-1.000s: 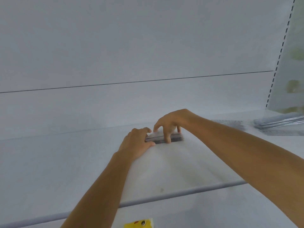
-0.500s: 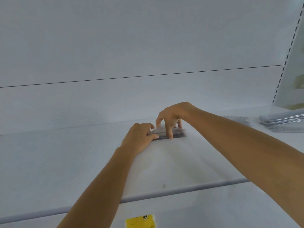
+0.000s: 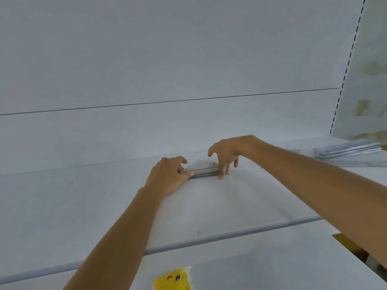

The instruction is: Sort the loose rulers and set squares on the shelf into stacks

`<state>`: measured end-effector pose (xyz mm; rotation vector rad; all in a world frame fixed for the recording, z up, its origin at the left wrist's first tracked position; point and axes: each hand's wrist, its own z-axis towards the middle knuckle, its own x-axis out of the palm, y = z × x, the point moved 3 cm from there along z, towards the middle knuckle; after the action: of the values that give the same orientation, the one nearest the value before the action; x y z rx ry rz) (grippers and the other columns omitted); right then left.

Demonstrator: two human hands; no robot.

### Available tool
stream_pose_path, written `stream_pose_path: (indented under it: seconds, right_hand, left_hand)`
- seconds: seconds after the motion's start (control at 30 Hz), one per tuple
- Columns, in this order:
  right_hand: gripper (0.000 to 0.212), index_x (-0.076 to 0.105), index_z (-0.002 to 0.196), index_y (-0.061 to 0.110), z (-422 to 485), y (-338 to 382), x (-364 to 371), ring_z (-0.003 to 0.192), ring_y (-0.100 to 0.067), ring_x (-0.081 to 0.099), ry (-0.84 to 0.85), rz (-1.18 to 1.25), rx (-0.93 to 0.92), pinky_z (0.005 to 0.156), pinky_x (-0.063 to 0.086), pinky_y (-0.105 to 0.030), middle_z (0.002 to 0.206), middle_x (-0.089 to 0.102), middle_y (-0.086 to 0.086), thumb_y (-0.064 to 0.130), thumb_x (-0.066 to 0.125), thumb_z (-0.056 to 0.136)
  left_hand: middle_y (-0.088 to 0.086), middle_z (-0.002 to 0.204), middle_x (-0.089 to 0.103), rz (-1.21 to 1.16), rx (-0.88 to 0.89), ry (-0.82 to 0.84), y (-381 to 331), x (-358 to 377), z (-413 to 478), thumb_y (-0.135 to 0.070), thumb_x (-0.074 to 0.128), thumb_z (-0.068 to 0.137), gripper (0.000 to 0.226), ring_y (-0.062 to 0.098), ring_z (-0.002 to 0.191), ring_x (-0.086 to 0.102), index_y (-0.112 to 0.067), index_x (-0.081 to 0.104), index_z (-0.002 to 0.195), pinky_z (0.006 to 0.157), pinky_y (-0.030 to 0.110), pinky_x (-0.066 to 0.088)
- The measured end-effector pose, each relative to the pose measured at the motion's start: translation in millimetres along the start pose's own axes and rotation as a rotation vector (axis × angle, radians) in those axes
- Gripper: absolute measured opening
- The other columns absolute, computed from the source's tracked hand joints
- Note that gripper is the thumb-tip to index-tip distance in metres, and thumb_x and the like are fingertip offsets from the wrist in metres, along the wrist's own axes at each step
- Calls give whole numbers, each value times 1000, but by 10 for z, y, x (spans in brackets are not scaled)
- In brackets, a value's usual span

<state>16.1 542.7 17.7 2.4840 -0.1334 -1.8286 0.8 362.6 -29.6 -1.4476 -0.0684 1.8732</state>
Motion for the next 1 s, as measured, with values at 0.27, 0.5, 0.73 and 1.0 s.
stream_pose_path:
  seconds: [0.27,0.5,0.73,1.0]
  right_hand:
    - [65,43,129,23,15,-137,127,83,-22,64,-151,54,-60,74,52,-30,108,64,-2,25,75,72]
    - [74,38,134,30,-274,-548,11,111,-21,51,-218,81,-77,97,44,-42,123,50,4,46,73,71]
    - [77,37,135,31,-556,-1447,-189,112,-16,49,-274,100,5,102,40,-40,122,53,6,44,76,70]
    - [95,21,144,32,-512,-2184,-155,127,-19,42,-167,30,31,106,36,-39,140,43,4,39,78,69]
  left_hand:
    - [-10,95,58,42,7,22,-2,37,1,-52,65,75,47,15,93,58,-30,55,115,84,32,46]
    - [-12,109,59,64,46,-126,-72,-71,12,-53,59,79,43,6,96,53,-31,55,115,82,27,38]
    - [-7,116,59,180,199,-98,-819,-49,161,-47,58,84,43,12,109,51,-23,56,119,89,29,40]
    - [4,133,49,249,130,213,-1831,810,463,-55,59,80,72,21,121,46,-20,33,137,91,33,40]
